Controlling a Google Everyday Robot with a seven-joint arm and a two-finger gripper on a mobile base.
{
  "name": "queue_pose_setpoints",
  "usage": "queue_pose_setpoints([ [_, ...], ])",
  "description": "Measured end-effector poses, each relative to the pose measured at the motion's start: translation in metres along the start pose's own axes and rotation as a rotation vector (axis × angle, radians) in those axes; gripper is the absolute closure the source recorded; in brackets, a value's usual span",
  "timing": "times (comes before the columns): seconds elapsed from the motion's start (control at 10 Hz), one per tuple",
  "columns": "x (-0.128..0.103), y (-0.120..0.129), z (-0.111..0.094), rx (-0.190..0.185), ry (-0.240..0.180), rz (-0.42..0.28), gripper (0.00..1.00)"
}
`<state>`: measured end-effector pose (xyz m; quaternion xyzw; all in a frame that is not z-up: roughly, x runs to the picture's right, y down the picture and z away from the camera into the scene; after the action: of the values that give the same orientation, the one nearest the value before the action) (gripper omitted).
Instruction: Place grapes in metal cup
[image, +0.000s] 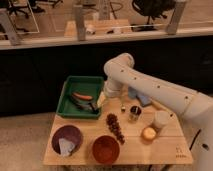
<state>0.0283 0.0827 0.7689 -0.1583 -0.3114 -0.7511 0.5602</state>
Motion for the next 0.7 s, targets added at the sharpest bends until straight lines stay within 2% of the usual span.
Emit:
queue_pose_setpoints([
  [0.2, 0.002, -0.005, 0.026, -0.012, -0.037, -0.036, 0.2],
  [0.3, 0.0, -0.005, 0.05, -0.027, -0.077, -0.055, 0.2],
  [0.5, -0.003, 0.001, 0.075, -0.04, -0.115, -0.06, 0.2],
  [0.7, -0.006, 0.009, 0.089, -0.043, -0.139, -0.055, 0.2],
])
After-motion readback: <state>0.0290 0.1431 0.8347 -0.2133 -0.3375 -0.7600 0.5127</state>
